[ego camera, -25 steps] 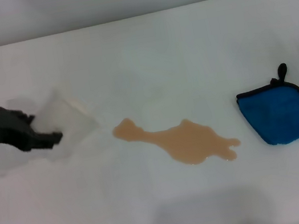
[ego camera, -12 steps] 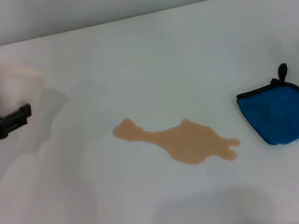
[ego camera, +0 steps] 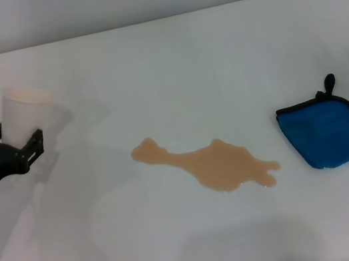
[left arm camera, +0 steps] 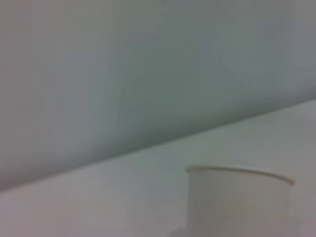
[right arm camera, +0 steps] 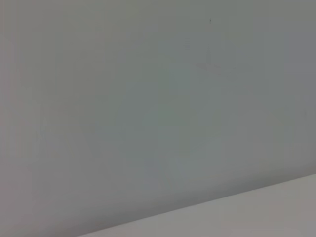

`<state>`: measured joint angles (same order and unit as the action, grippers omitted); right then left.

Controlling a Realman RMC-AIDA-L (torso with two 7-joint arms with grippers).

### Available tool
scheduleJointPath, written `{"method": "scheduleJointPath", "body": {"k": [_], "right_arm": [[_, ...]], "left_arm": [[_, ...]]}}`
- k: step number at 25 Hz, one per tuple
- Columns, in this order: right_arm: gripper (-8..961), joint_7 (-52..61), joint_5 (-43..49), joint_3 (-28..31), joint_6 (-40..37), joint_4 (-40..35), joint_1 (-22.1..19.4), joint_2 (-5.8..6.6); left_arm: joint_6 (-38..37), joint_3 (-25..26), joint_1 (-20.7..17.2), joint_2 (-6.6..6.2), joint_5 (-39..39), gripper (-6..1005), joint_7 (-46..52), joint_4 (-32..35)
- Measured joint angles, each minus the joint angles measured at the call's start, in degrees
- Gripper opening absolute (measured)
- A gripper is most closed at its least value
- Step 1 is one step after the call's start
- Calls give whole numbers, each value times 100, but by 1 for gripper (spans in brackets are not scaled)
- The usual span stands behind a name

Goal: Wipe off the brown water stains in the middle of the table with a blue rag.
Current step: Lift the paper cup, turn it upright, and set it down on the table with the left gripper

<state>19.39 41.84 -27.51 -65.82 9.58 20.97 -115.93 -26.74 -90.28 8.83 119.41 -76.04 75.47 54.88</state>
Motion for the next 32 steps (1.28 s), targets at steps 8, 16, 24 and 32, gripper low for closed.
{"method": "scheduleJointPath", "body": {"k": [8,16,24,32], "right_arm": [[857,-4,-14,0,92,0,31,0],[857,-2,-32,9,136,-3,48,0],[856,14,-36,9,140,-9,81,0],[856,18,-36,9,140,-9,100,-6]], "left_arm": [[-1051,-287,137,15,4184,675,-3991,-1280],[-3441,-314,867,27,6807,676,-5501,-3754],[-3307,-458,1221,47,7042,675,-5510,-4324],[-2617,-996,1587,58,7076,673,-5510,-4453]]}}
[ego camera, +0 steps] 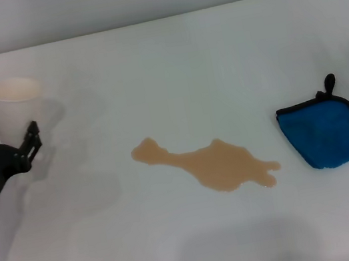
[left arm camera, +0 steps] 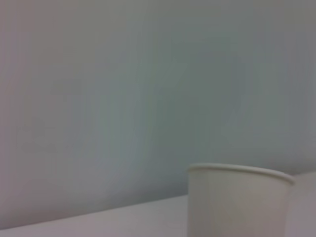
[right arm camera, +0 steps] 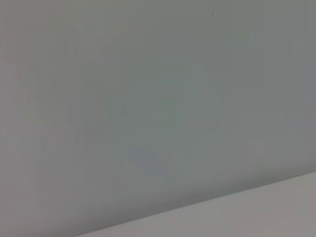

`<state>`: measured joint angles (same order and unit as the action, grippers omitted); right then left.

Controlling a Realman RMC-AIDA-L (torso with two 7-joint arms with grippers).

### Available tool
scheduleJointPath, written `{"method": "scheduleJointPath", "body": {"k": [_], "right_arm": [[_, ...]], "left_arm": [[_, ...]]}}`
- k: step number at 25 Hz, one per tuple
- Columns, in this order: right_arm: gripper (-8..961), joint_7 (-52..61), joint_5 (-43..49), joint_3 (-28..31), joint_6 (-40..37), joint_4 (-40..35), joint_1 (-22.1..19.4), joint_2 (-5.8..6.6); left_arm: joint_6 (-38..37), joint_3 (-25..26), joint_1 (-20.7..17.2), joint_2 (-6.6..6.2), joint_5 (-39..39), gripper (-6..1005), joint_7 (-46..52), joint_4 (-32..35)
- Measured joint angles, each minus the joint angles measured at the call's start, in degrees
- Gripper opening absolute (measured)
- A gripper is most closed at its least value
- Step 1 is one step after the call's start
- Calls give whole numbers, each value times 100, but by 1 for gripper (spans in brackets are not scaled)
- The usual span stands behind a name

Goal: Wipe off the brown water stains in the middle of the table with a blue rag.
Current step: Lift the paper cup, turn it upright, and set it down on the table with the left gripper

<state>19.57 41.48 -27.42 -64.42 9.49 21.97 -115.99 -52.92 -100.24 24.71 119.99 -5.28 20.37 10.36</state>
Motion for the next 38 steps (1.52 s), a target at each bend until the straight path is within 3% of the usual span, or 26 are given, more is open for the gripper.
{"method": "scheduleJointPath", "body": {"k": [29,38], "right_arm": [[857,8,1,0,159,3,16,-16],[857,11,-9,0,158,-2,36,3]], "left_arm": [[643,-98,209,26,15,670,-17,-15],[633,-377,189,40,36,670,-21,41]]}}
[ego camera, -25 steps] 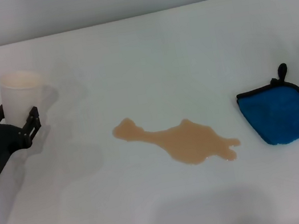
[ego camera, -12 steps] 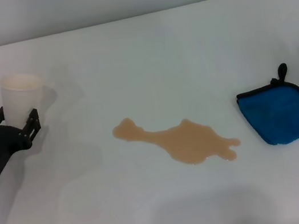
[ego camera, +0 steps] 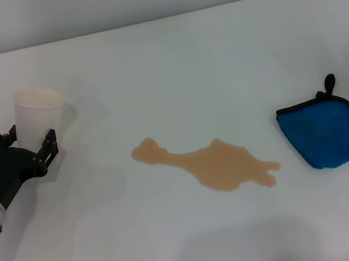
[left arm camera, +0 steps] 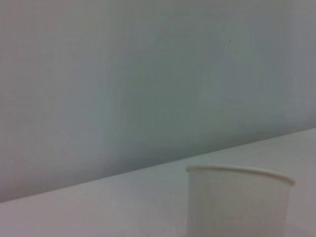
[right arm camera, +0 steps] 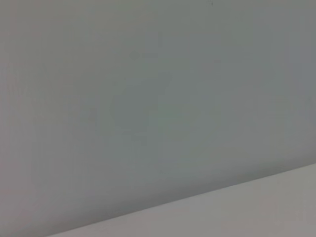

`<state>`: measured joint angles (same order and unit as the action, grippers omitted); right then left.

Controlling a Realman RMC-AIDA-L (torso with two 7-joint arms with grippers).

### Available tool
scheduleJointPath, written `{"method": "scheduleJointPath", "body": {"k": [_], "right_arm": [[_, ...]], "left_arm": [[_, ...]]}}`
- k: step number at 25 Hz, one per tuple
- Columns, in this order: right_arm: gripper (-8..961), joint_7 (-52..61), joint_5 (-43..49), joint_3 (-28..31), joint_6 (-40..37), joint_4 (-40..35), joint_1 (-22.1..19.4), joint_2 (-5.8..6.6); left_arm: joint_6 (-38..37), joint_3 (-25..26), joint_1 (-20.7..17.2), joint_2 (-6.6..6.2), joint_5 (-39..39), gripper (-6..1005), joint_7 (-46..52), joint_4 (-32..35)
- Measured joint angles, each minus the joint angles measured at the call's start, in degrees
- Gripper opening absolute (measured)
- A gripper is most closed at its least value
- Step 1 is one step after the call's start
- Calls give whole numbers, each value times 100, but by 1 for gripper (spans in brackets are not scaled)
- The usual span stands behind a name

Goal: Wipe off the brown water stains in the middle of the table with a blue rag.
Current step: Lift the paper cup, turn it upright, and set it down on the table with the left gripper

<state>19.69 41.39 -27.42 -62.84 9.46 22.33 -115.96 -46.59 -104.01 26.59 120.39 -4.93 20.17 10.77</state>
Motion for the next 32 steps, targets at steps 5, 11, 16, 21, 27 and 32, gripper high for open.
{"method": "scheduleJointPath", "body": {"k": [5,11,16,21,27,32], "right_arm": [[857,0,0,0,0,-48,-17,4],[857,0,0,0,0,-57,-32,6],[857,-6,1,0,0,-59,-31,13],[857,-15,9,0,0,-59,-19,12],[856,-24,14,0,0,-59,-39,12],[856,-25,24,0,0,-96,-43,13]], "left_arm": [[-12,-4,-48,11,42,682,48,8],[-51,-90,-337,20,168,740,90,235],[-39,-300,-523,11,168,817,116,458],[-22,-327,-583,21,168,848,119,464],[-50,-388,-696,20,198,848,127,464],[-57,-889,-737,6,773,848,127,465]]}}
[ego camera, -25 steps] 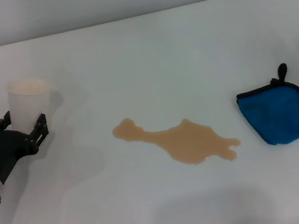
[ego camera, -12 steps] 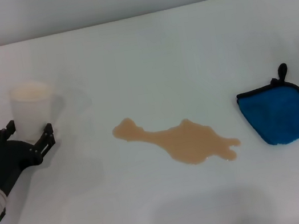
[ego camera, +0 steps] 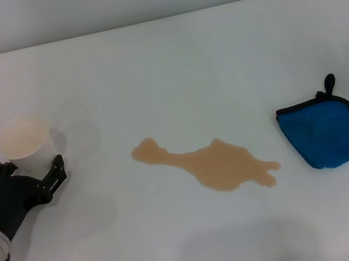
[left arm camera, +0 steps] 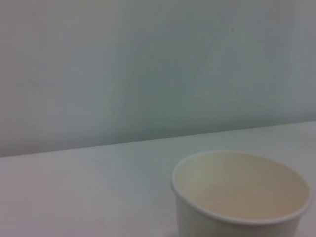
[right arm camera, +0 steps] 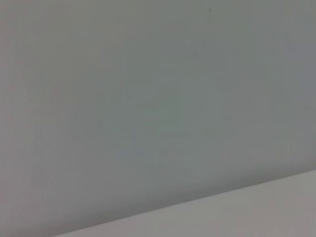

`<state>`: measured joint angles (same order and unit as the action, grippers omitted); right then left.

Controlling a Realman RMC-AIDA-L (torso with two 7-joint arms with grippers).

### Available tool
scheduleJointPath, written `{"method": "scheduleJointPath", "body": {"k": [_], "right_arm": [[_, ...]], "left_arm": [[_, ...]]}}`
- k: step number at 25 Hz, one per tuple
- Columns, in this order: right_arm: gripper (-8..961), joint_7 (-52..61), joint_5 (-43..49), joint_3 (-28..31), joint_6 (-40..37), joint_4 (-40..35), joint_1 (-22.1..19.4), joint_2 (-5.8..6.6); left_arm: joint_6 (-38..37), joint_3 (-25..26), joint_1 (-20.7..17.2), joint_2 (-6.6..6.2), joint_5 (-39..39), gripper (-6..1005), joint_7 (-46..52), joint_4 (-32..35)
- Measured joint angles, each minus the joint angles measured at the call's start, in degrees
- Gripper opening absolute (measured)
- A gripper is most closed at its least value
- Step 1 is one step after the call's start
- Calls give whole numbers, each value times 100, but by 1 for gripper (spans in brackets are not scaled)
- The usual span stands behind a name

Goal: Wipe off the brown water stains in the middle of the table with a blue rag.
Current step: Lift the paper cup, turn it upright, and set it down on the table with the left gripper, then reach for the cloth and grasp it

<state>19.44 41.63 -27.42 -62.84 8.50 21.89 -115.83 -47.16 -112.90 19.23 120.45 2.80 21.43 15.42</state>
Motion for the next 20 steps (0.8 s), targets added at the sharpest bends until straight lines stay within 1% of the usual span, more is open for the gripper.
{"method": "scheduleJointPath", "body": {"k": [3,5,12,20], "right_arm": [[856,6,17,0,0,-28,3,-4],[856,10,20,0,0,-30,14,-3],[856,15,8,0,0,-53,43,-1],[856,17,-12,0,1,-107,52,-6]], "left_arm": [[-8,-290,-49,-19,363,848,-29,82],[-39,-396,-107,-29,473,847,-45,153],[-433,-460,-347,-40,475,847,-43,205],[-841,-754,-684,-40,490,847,-51,271]]}}
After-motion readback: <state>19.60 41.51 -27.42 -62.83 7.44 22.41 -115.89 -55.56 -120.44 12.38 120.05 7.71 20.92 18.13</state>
